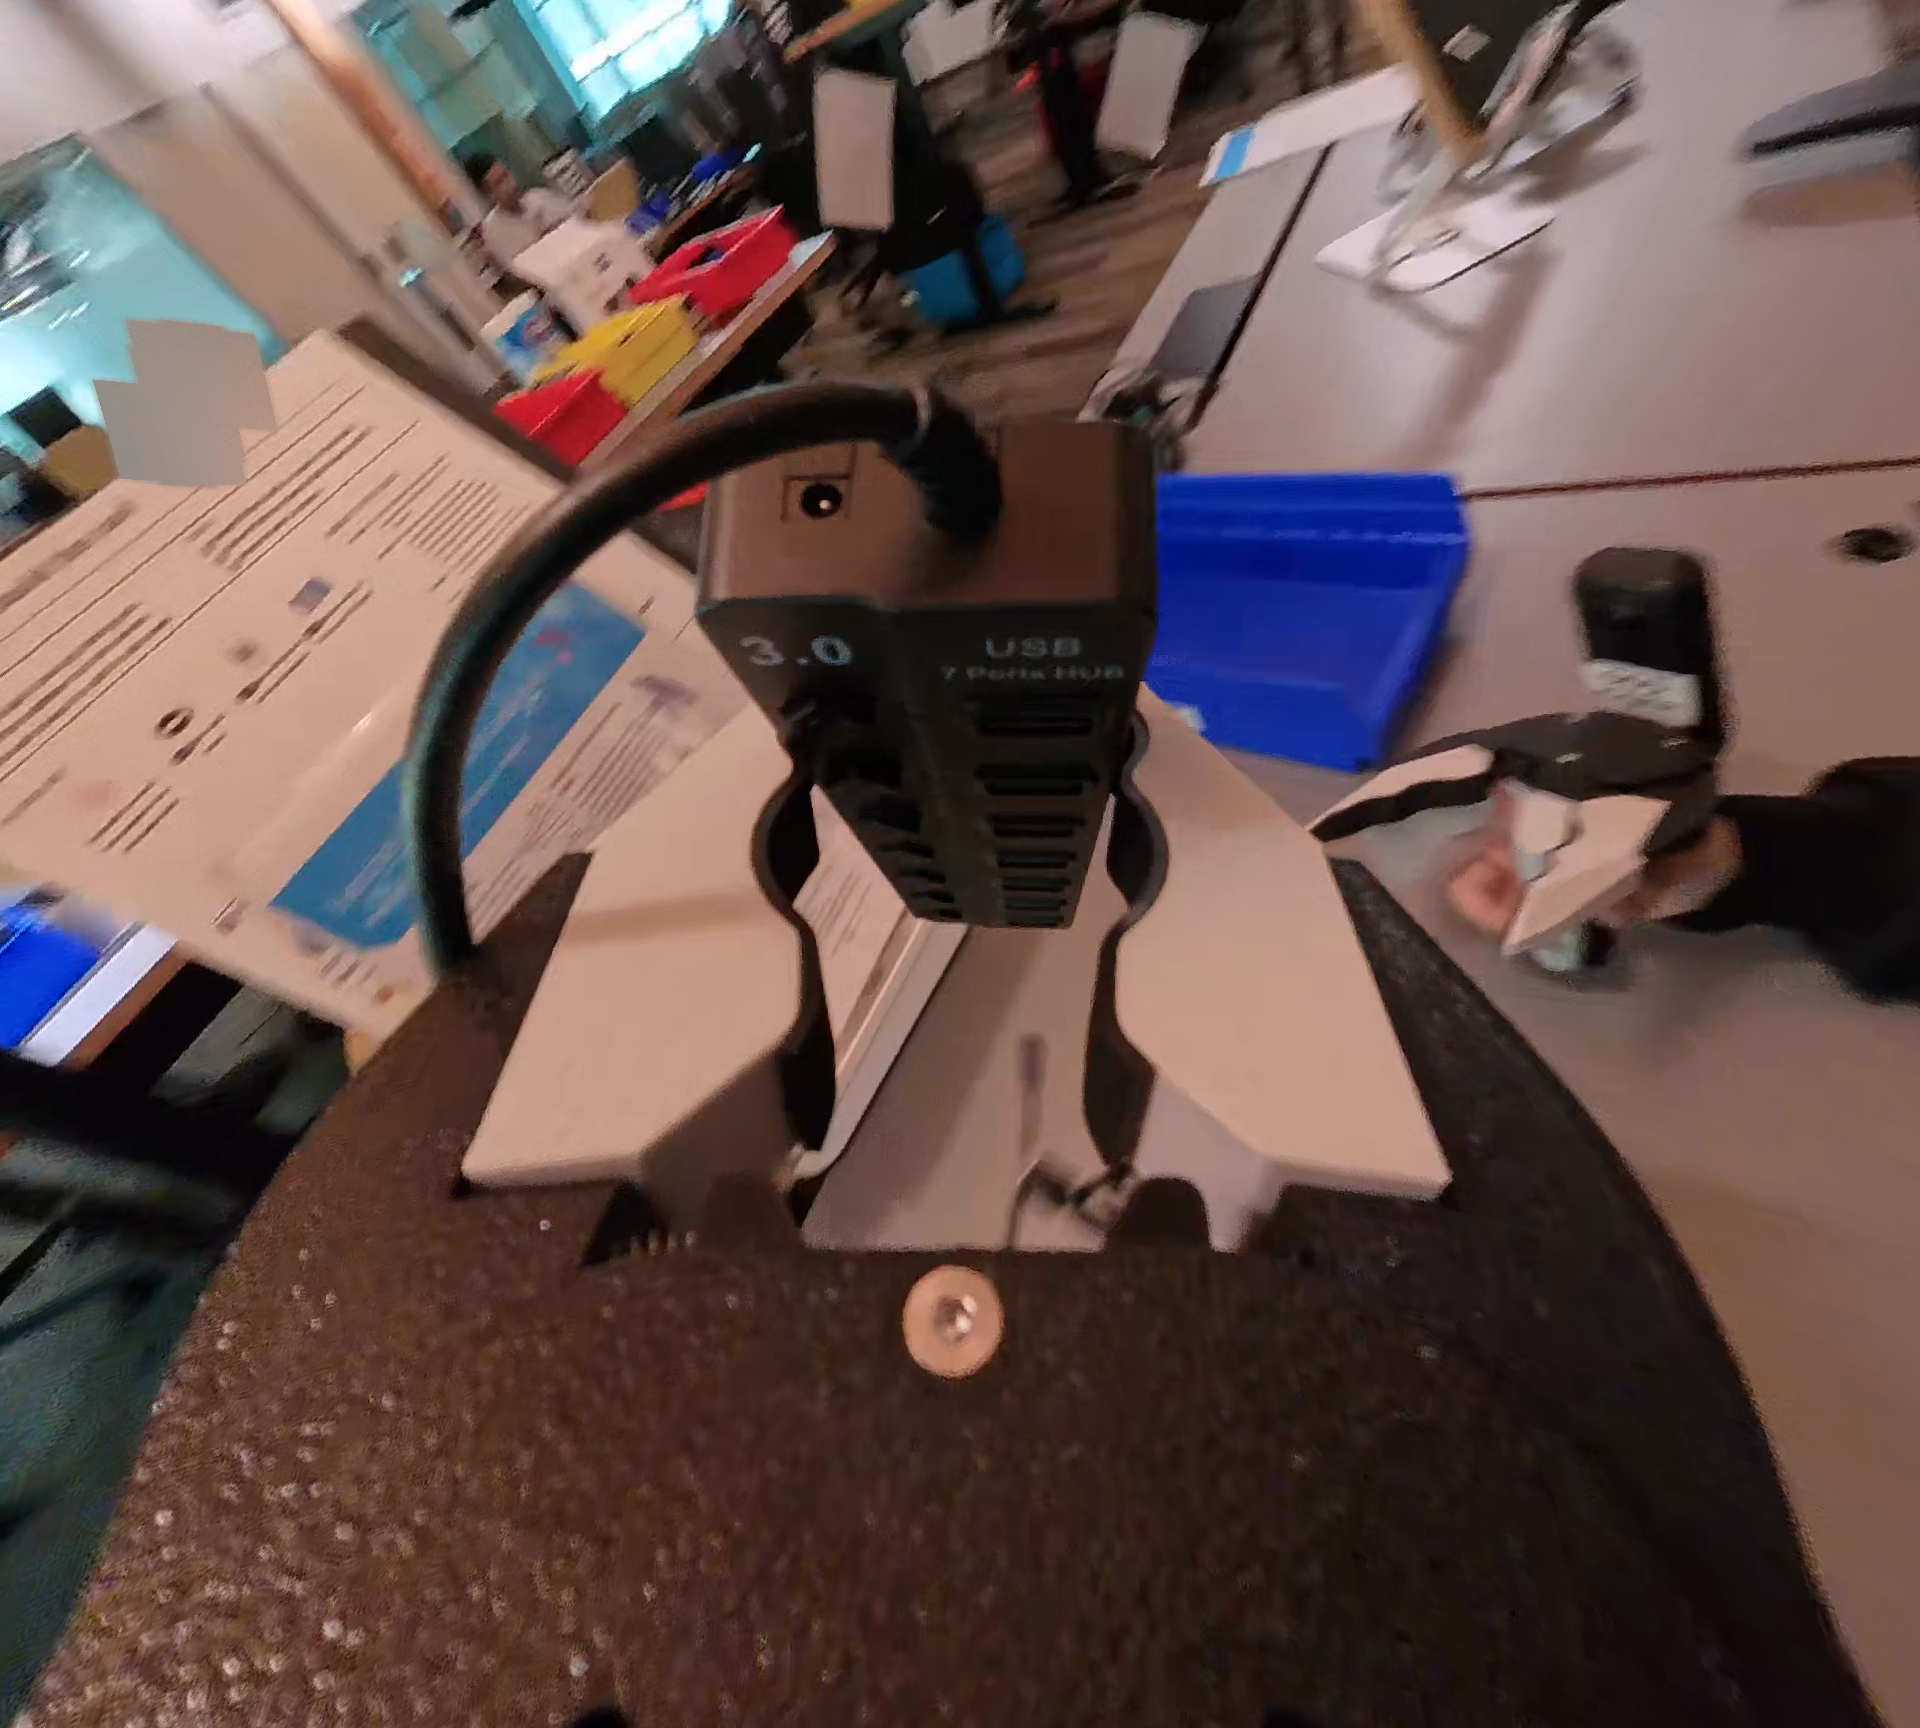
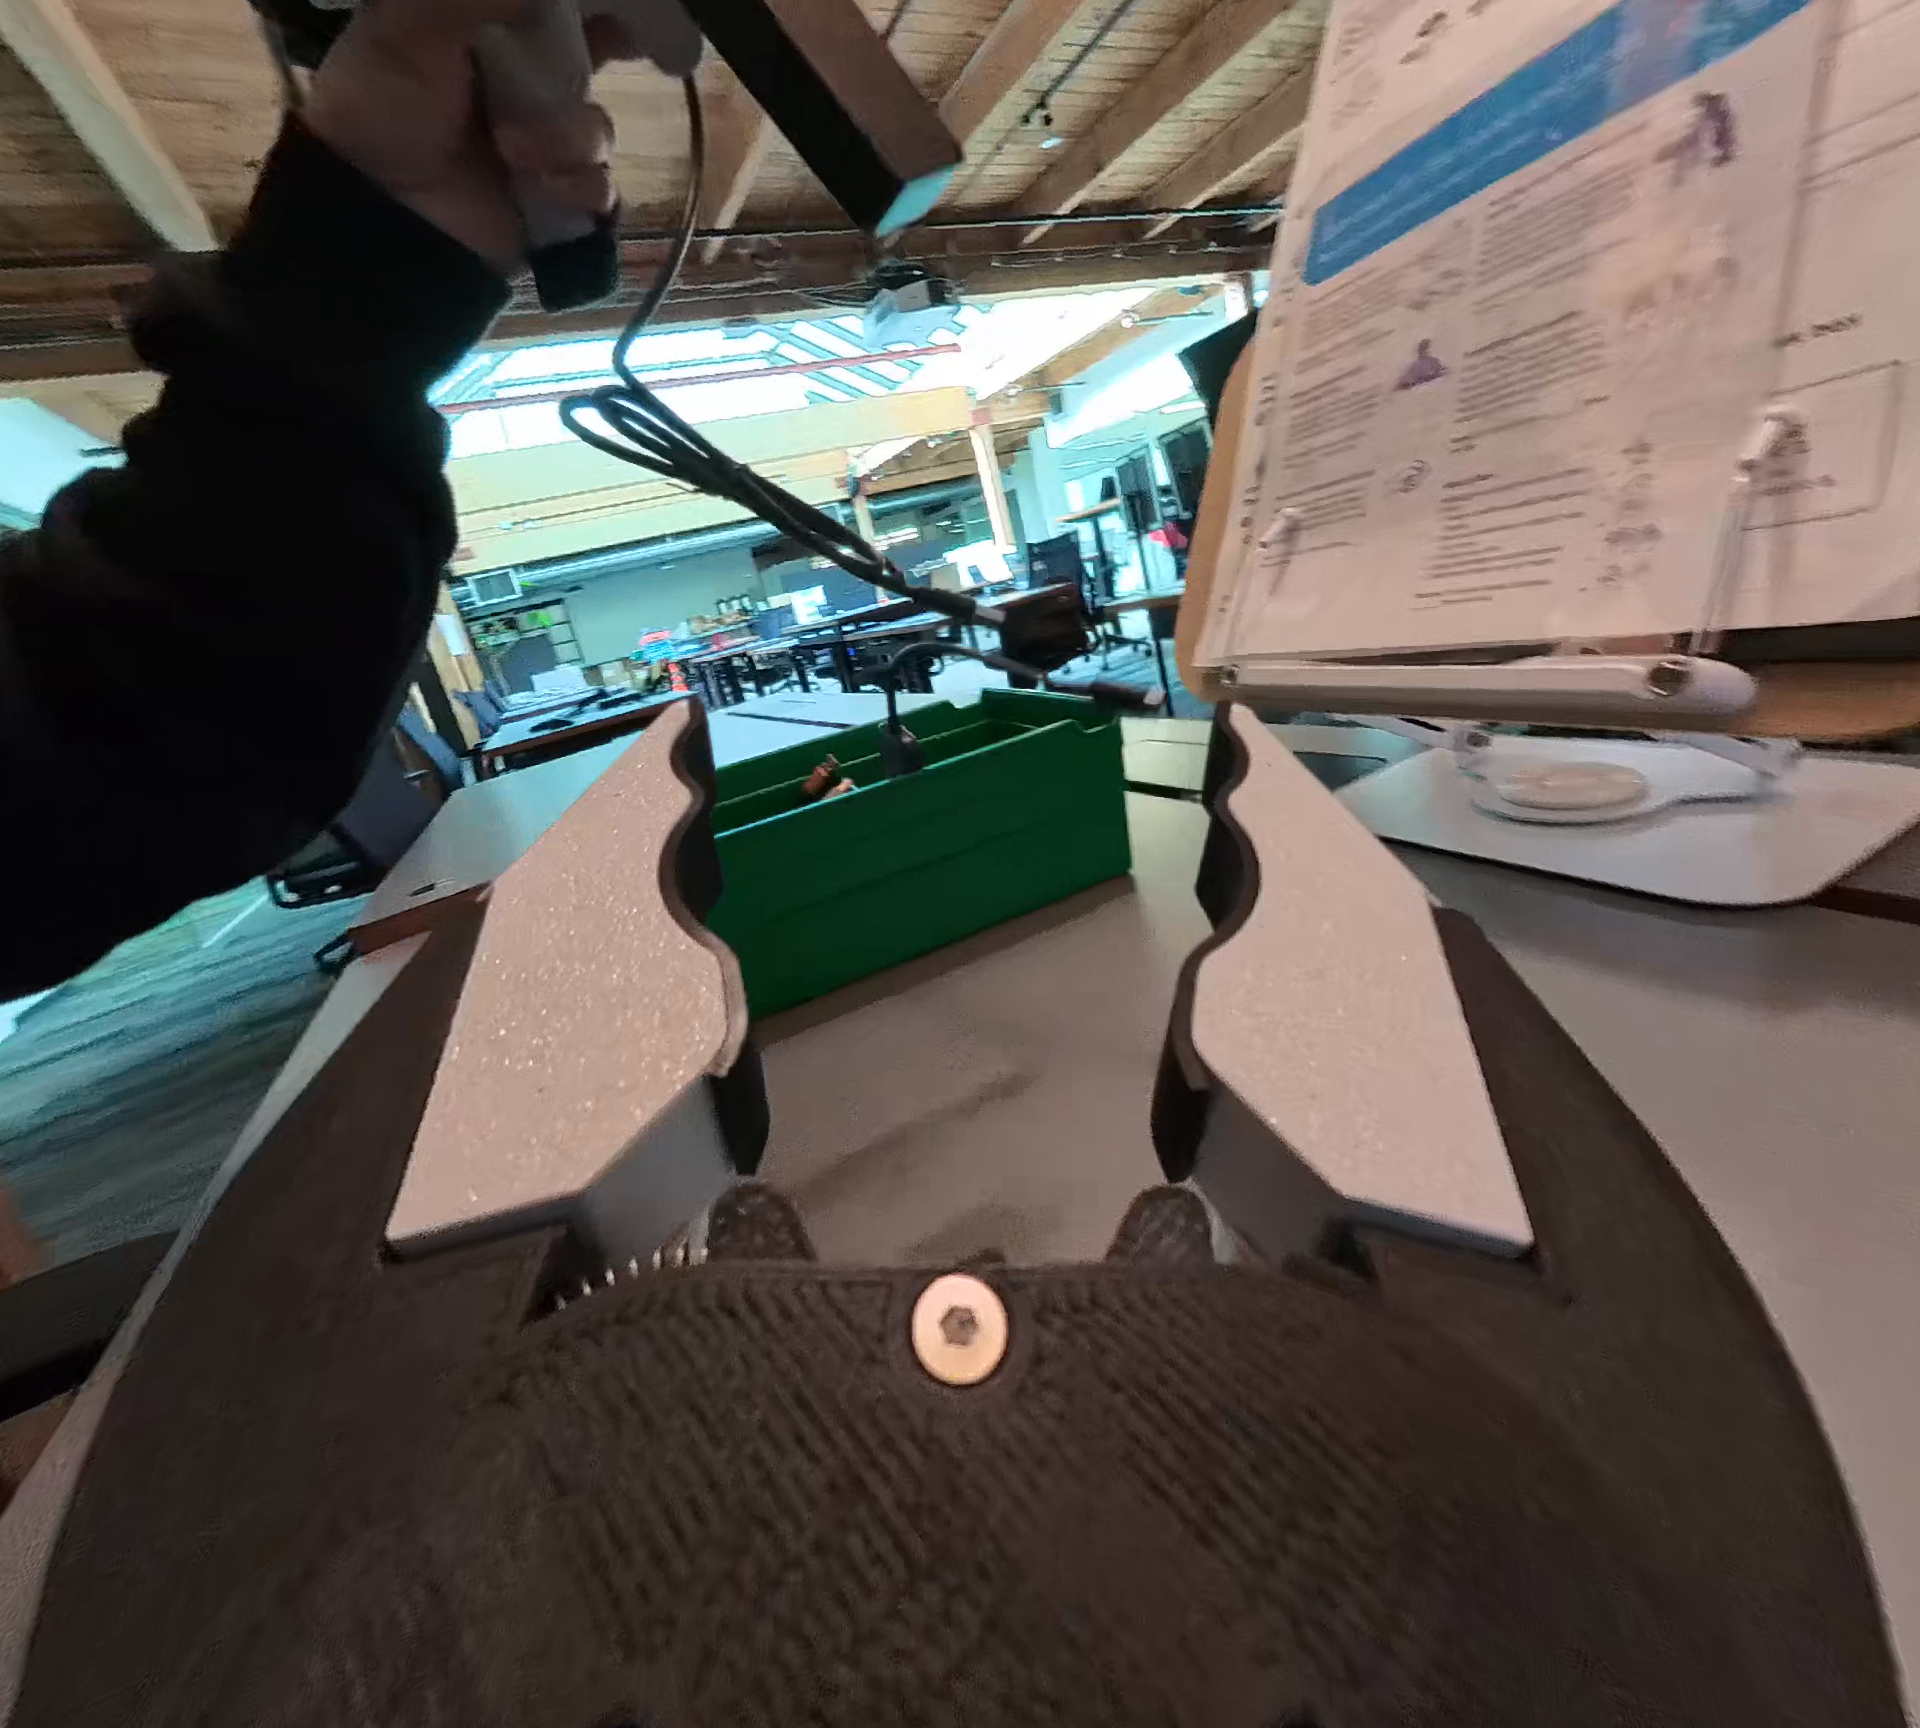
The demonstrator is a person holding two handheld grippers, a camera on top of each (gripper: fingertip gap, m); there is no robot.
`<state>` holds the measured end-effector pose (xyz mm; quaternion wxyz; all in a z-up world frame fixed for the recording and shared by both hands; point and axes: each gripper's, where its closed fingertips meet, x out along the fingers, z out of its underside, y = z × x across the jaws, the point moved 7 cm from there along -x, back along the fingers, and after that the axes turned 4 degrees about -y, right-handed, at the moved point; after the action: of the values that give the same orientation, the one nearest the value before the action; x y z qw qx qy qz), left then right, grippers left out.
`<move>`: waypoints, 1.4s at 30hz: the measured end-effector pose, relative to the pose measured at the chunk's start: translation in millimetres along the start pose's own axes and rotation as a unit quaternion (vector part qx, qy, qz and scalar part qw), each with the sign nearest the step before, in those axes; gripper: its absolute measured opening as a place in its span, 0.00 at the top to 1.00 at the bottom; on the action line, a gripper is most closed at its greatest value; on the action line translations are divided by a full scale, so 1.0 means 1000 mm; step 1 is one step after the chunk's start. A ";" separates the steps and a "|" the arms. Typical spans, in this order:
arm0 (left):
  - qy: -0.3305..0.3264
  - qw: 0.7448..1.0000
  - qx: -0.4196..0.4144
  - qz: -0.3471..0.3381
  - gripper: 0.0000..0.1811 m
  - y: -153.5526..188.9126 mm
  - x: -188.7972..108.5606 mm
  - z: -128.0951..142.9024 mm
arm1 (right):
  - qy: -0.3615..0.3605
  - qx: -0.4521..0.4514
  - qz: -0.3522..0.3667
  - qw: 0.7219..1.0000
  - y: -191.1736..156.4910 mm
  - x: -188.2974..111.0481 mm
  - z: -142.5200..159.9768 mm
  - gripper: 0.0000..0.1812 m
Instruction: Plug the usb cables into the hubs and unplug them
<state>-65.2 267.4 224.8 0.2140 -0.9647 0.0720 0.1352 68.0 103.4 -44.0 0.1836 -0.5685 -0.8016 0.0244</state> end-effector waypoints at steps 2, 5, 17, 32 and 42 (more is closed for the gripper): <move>-0.049 0.996 -0.018 -0.066 0.71 -0.023 0.006 0.023 | -0.010 0.014 0.016 1.000 0.006 0.000 0.005 0.49; -0.125 0.975 -0.072 -0.167 0.71 -0.065 0.003 0.075 | -0.017 0.025 0.022 0.999 0.010 0.000 0.007 0.49; -0.034 0.988 -0.089 -0.125 0.71 -0.044 -0.023 0.051 | 0.017 0.003 0.032 0.999 0.006 -0.005 -0.006 0.49; -0.029 0.965 0.022 0.261 0.72 0.124 0.067 0.041 | -0.001 -0.126 -0.021 0.992 -0.056 -0.015 -0.065 0.49; -0.060 0.936 0.008 0.345 0.72 0.181 0.113 0.088 | -0.152 -0.174 -0.043 0.972 -0.054 0.006 -0.013 0.66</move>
<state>-13.6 133.8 44.0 0.1662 -0.8686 0.3889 0.2583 22.1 88.1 -16.9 -0.0418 -0.5460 -0.8359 -0.0375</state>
